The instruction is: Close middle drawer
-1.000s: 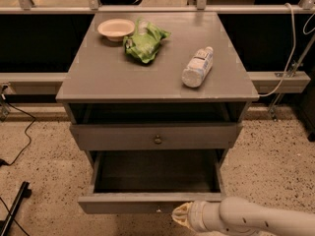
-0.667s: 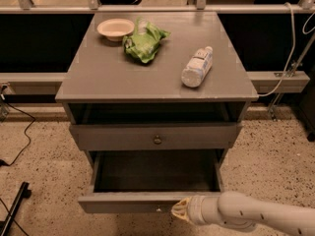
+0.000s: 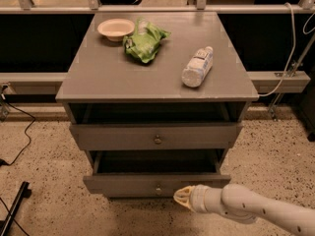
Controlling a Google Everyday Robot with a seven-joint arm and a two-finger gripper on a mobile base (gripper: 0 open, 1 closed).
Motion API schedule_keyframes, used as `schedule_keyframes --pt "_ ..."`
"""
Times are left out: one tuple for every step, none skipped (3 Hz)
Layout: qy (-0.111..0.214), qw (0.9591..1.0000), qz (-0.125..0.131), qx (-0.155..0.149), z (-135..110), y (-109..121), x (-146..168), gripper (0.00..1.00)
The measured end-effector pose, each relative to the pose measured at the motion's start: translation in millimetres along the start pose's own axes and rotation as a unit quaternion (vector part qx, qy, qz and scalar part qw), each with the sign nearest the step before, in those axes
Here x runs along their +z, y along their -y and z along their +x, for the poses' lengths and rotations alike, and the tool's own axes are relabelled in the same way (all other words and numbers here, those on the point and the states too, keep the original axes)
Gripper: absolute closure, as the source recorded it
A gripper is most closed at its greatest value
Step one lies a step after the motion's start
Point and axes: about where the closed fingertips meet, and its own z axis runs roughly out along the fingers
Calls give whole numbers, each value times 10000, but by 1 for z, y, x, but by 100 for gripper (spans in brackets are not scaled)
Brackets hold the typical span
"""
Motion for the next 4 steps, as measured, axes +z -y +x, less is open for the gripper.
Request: schedule_keyframes --pt "362 9984 412 -139 -8 48 4 100" --pt "358 9984 425 -140 -8 49 4 100" --pt "389 9980 414 -270 -9 50 2 100" --pt "468 9975 484 -224 7 61 6 100"
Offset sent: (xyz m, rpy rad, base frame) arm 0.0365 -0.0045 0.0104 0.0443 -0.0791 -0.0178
